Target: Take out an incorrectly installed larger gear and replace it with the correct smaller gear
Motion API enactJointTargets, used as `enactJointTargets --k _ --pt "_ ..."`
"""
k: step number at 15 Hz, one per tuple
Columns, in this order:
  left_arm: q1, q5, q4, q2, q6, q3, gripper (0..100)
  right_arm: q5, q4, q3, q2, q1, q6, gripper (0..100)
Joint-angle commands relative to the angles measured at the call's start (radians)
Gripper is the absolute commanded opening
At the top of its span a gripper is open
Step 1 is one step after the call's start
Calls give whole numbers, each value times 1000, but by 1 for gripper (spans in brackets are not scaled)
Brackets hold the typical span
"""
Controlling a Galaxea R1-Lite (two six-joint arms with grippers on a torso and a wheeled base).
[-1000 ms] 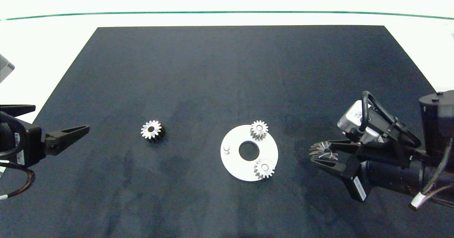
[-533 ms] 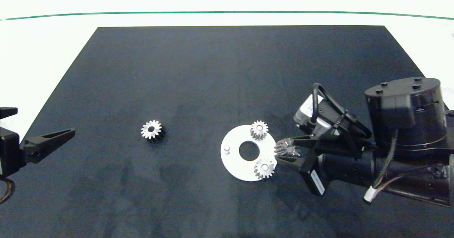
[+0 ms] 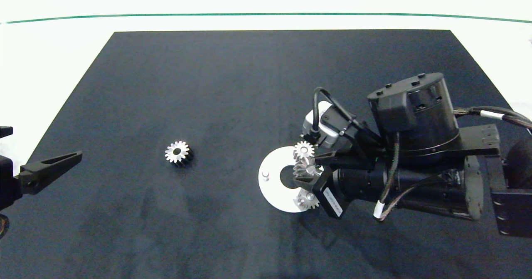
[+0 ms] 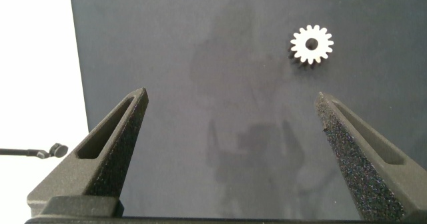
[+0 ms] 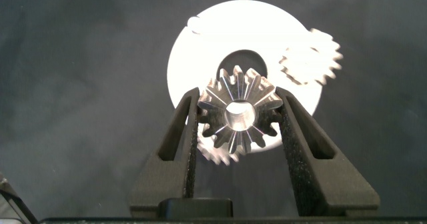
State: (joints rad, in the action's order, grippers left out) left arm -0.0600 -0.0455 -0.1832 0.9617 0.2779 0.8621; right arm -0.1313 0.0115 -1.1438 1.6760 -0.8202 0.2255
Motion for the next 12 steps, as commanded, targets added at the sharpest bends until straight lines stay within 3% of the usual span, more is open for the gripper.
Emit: enactJointTargets --k 1,12 --pt "0 0 -1 -3 1 0 100 -18 -1 -59 80 -20 1 22" --pt "2 0 -1 -14 -3 0 100 -80 -1 -148 199 -60 -2 22"
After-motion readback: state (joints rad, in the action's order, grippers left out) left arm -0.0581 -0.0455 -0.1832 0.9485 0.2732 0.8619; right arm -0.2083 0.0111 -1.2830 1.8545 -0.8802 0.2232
